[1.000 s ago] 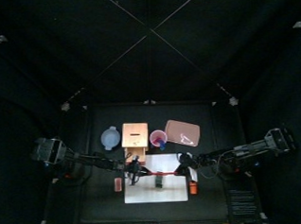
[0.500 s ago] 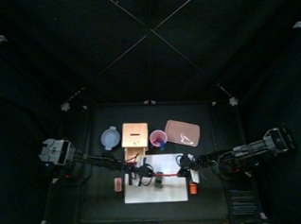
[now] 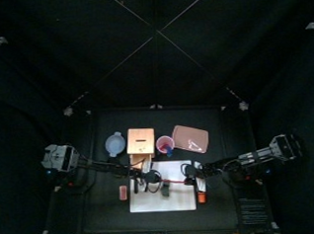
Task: Place sushi on board then cut the sushi with the knife then place the pieces on the plate
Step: Cut the sushi into 4 pieces
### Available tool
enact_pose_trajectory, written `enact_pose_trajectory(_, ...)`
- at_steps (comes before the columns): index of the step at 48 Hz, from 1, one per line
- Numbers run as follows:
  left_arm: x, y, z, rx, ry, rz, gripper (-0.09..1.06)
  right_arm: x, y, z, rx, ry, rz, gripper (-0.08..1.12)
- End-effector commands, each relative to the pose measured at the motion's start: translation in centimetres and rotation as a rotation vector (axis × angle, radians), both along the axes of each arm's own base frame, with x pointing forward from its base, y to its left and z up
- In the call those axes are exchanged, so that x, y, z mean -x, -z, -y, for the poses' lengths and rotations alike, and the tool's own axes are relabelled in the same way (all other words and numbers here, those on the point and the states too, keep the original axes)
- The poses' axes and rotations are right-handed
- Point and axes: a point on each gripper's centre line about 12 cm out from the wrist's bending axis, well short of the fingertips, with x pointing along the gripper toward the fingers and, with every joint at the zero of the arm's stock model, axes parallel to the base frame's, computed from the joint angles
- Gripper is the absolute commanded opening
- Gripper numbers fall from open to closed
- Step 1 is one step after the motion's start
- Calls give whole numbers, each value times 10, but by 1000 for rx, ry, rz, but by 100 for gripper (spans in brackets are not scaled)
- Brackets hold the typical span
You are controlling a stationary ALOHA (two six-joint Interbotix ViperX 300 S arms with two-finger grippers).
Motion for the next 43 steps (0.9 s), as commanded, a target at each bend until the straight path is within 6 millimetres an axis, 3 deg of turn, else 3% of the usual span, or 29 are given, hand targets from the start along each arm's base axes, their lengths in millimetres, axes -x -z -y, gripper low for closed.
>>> enact_pose_trajectory(1,-7,-9,-17,-6,-37,30,35,-4,-7,-11,-4,-37,18,39)
enact_pose_trajectory(43,-6,6,-17,-5,-38,-10,35,-12,7,-14,7,-44,-29,39)
